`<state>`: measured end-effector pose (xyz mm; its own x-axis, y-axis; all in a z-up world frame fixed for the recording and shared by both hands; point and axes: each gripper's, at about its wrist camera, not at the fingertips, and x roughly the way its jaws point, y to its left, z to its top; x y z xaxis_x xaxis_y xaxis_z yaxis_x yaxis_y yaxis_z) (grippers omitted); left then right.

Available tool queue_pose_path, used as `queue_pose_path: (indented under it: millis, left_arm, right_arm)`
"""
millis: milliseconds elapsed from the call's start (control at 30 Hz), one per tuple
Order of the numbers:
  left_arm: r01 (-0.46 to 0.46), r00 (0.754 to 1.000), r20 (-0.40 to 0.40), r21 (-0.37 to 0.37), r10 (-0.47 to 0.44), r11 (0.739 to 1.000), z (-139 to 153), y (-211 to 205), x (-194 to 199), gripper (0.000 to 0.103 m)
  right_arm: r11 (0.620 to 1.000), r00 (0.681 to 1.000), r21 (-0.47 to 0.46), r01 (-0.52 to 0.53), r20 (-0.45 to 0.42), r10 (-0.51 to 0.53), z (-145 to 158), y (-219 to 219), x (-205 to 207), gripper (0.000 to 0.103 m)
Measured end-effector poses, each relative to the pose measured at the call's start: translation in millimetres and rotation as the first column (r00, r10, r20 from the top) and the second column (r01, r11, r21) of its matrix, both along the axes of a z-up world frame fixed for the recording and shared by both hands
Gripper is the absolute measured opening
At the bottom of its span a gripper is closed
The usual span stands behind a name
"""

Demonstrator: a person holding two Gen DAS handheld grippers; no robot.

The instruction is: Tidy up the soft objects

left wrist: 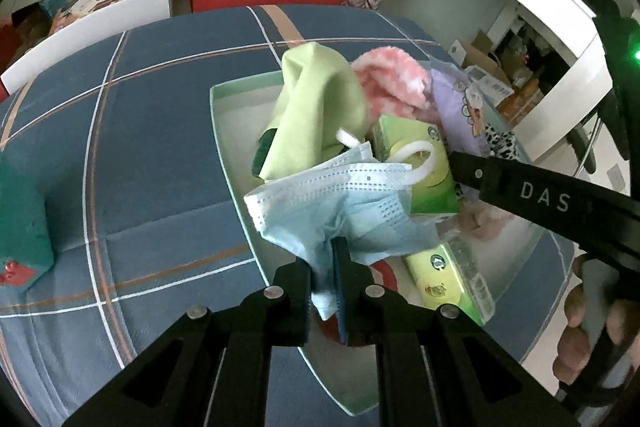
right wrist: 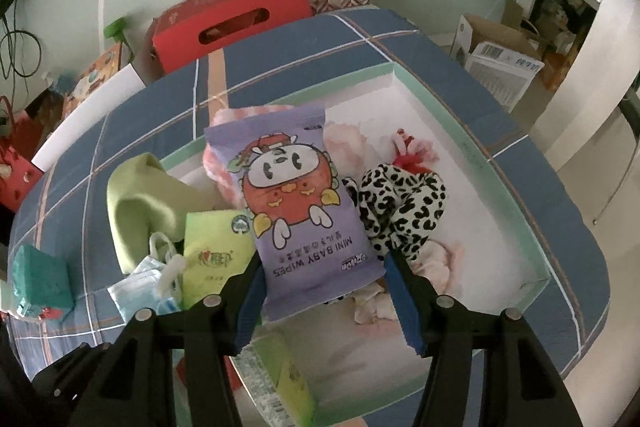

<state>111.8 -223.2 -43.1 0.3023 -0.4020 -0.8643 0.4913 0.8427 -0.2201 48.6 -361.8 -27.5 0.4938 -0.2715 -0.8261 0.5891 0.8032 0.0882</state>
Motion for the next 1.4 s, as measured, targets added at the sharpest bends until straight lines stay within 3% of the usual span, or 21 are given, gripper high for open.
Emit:
queue_pose_path:
  millis: [233, 333, 400, 667, 867, 967, 1033, 1167, 1267, 1300, 1333, 1400]
  left_arm:
    - [-0.009, 1.0, -0.018, -0.017, 0.009, 1.0, -0.6, 3.3, -0.1, 0.013]
    - [-0.007, 0.999, -0.034, -0.002, 0.007, 1.0, 1.3, 4.9, 0.7, 0.019]
    - [-0.01, 0.999, -0.047, 0.012, 0.011, 1.0, 3.3, 6.4, -1.0, 0.034]
    - [-0.013, 0.998, -0.058, 0.001, 0.013, 1.0, 21.0, 15.0, -7.5, 0.044]
    - [-0.071, 0.997, -0.034, -0.023, 0.07, 0.997, 39.2, 31.8, -5.5, 0.045]
    - [-0.111, 0.994, -0.01, -0.009, 0.111, 0.994, 45.3, 42.0, -3.2, 0.052]
    - [-0.141, 0.99, -0.004, -0.01, 0.141, 0.99, 48.2, 50.3, -0.7, 0.057]
    - [-0.174, 0.985, 0.005, 0.011, 0.174, 0.985, 49.5, 61.0, 3.0, 0.06]
    - [-0.212, 0.977, 0.027, 0.036, 0.211, 0.977, 49.7, 69.0, 5.0, 0.077]
    - [-0.228, 0.973, 0.042, 0.045, 0.226, 0.973, 49.5, 71.6, 5.4, 0.088]
    - [-0.251, 0.967, 0.064, 0.059, 0.247, 0.966, 49.8, 75.2, 5.8, 0.091]
    - [-0.29, 0.954, 0.101, 0.079, 0.282, 0.954, 50.0, 82.6, 7.2, 0.094]
  right_arm:
    - [1.0, 1.0, 0.003, -0.001, -0.008, 0.001, 0.0, 0.0, 0.4, 0.063]
    - [1.0, 1.0, -0.004, 0.0, -0.011, 0.0, 2.6, 0.1, 0.1, 0.064]
    - [1.0, 1.0, -0.009, 0.003, -0.011, -0.003, 5.5, 1.0, -1.0, 0.065]
    - [0.999, 1.0, -0.025, -0.019, -0.018, 0.018, 14.2, 6.3, -3.7, 0.067]
    - [0.999, 1.0, -0.047, -0.026, -0.012, 0.026, 20.5, 11.1, -4.7, 0.071]
    - [0.998, 0.999, -0.052, -0.026, -0.02, 0.025, 20.5, 12.2, -3.9, 0.073]
    - [0.998, 0.999, -0.055, -0.025, -0.023, 0.024, 20.5, 13.1, -3.5, 0.084]
    - [0.998, 1.0, -0.065, -0.025, -0.012, 0.024, 24.0, 14.9, -5.6, 0.086]
    - [0.997, 1.0, -0.072, -0.02, -0.008, 0.02, 25.1, 16.8, -7.5, 0.089]
    - [0.997, 1.0, -0.074, -0.019, -0.005, 0.019, 25.3, 17.7, -8.2, 0.097]
    - [0.997, 1.0, -0.076, -0.019, -0.001, 0.018, 25.7, 18.1, -9.0, 0.103]
    - [0.997, 1.0, -0.079, -0.017, 0.011, 0.018, 27.6, 20.3, -11.3, 0.103]
